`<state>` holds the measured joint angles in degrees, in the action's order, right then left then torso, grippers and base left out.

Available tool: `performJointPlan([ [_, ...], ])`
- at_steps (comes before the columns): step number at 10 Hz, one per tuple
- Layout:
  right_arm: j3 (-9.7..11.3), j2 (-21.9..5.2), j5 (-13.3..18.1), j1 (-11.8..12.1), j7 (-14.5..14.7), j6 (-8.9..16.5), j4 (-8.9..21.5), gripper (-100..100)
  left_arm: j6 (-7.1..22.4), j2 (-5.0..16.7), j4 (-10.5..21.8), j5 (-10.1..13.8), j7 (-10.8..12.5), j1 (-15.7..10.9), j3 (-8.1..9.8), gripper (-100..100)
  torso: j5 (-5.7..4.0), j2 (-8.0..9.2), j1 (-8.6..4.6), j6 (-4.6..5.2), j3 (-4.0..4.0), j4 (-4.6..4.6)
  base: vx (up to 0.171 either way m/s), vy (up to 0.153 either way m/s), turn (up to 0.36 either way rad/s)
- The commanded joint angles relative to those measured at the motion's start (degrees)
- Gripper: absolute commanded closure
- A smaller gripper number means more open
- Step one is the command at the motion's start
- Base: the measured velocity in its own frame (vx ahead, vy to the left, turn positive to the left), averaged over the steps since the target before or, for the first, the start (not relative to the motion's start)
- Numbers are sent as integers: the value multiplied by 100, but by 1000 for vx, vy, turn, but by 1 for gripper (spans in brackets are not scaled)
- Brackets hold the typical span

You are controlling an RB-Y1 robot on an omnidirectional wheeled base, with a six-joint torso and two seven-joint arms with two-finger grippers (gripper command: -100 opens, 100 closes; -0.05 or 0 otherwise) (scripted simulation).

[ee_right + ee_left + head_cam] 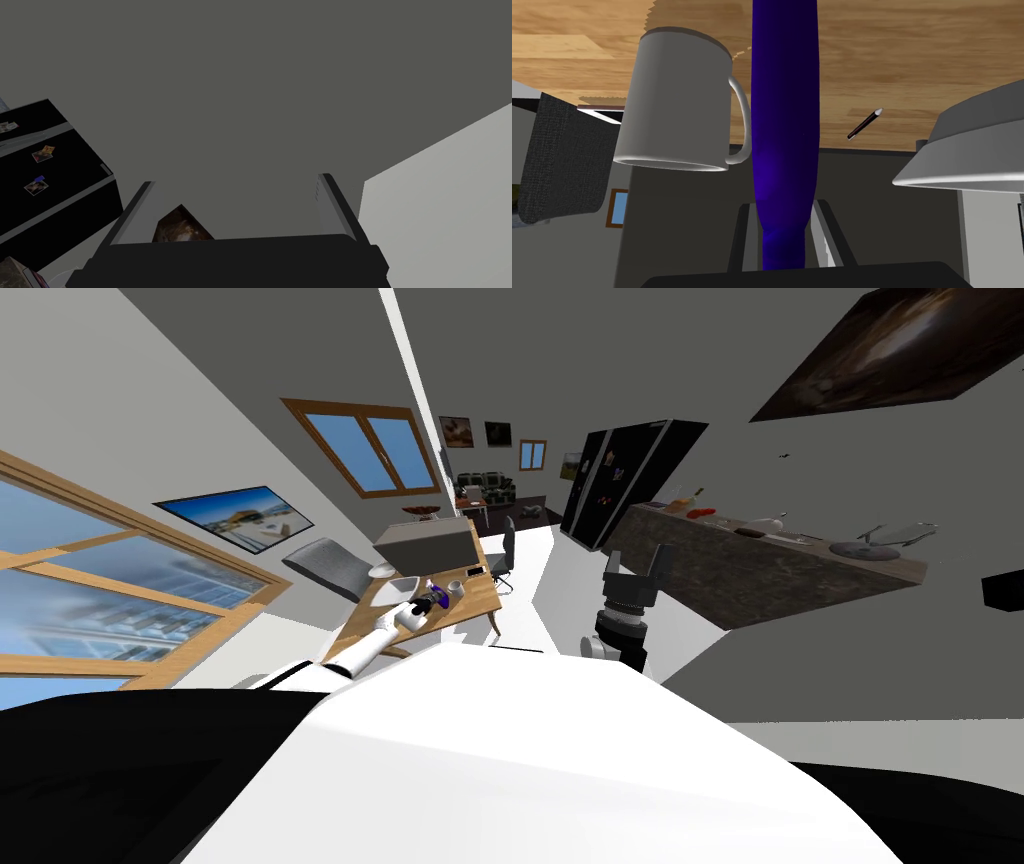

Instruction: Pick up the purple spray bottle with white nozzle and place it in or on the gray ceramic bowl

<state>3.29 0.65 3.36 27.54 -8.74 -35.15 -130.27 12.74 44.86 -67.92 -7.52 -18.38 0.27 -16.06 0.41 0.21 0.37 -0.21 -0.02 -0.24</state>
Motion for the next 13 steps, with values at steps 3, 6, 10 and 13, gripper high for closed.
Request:
performJointPlan([
  [3,0,0,0,0,0,0,0,0,-247,370,-80,456,98,168,-305,100,7,4,13,-7,-3,-9,-21,33,28],
  [6,0,0,0,0,0,0,0,0,-447,784,-79,852,195,269,-531,100,3,-11,26,-10,-16,-20,-16,61,-2],
  [10,-1,-1,0,0,0,0,0,0,-684,1397,3,1362,348,355,-790,100,0,-21,26,-8,-20,-21,-4,69,-39],
  [13,0,-1,0,0,0,0,0,0,-823,1861,114,1698,474,381,-942,100,-3,-23,20,-6,-22,-20,-1,64,-77],
])
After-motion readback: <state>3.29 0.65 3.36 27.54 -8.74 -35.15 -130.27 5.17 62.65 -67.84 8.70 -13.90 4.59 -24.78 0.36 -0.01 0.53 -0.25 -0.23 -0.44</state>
